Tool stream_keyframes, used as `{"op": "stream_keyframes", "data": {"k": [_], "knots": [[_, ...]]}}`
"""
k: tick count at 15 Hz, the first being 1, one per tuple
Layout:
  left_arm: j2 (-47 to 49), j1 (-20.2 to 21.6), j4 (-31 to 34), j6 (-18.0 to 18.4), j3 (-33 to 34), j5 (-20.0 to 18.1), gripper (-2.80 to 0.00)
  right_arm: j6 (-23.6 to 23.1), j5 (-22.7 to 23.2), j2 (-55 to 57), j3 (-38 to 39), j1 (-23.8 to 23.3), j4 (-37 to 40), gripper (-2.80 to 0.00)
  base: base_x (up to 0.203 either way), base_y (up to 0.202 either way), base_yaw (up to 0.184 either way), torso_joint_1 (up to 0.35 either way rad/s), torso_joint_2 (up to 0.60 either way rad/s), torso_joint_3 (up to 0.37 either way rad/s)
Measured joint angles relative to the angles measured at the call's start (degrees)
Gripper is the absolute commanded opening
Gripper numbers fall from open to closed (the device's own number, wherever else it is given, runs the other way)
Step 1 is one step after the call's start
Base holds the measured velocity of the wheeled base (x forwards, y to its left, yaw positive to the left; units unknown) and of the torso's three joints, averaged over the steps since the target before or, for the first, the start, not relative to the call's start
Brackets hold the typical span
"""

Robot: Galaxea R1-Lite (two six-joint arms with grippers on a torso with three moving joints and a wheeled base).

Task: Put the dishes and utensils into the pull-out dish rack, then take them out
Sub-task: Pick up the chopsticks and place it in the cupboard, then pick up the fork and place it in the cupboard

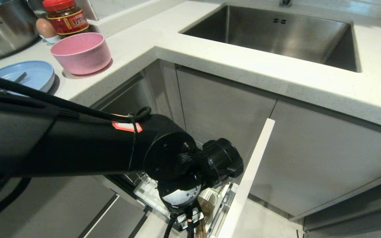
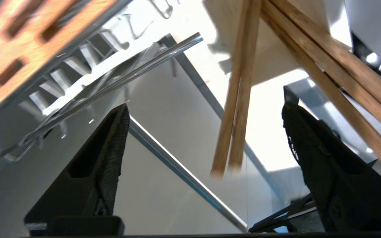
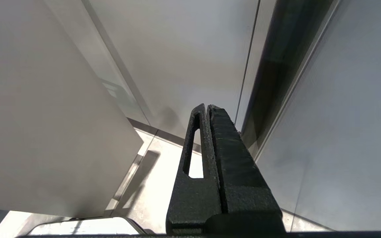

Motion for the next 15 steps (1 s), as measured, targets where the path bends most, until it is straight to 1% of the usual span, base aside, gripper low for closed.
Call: {"op": "stream_keyframes", "data": {"k": [1, 2, 6, 8, 12, 15], "knots": [[-1.21, -0.29, 0.02, -1.04, 0.04, 1.66, 0.00, 0.00, 0.00, 0.00, 0.00, 0.00, -0.02, -2.80, 0.000, 0.000, 0.000, 0.000, 0.00, 0.000], [-2.30, -0.58, 0.10, -2.23, 0.20, 3.58, -2.80, 0.00, 0.00, 0.00, 0.00, 0.00, -0.02, -2.80, 0.000, 0.000, 0.000, 0.000, 0.00, 0.000], [-7.39, -2.29, -0.13, -6.97, 0.17, 9.05, -2.80, 0.00, 0.00, 0.00, 0.00, 0.00, 0.00, -2.80, 0.000, 0.000, 0.000, 0.000, 0.00, 0.000], [-10.23, -3.01, -0.20, -10.39, -0.27, 11.65, -2.80, -0.01, 0.01, 0.00, 0.00, 0.00, -0.02, -2.80, 0.000, 0.000, 0.000, 0.000, 0.00, 0.000], [-15.86, -3.26, -0.97, -13.03, -1.76, 12.09, -2.80, 0.00, 0.01, 0.00, 0.00, 0.00, -0.02, -2.80, 0.000, 0.000, 0.000, 0.000, 0.00, 0.000], [-20.65, -3.21, -2.27, -16.19, -7.17, 12.12, -2.80, 0.00, 0.00, 0.00, 0.00, 0.00, -0.02, -2.80, 0.000, 0.000, 0.000, 0.000, 0.00, 0.000]]}}
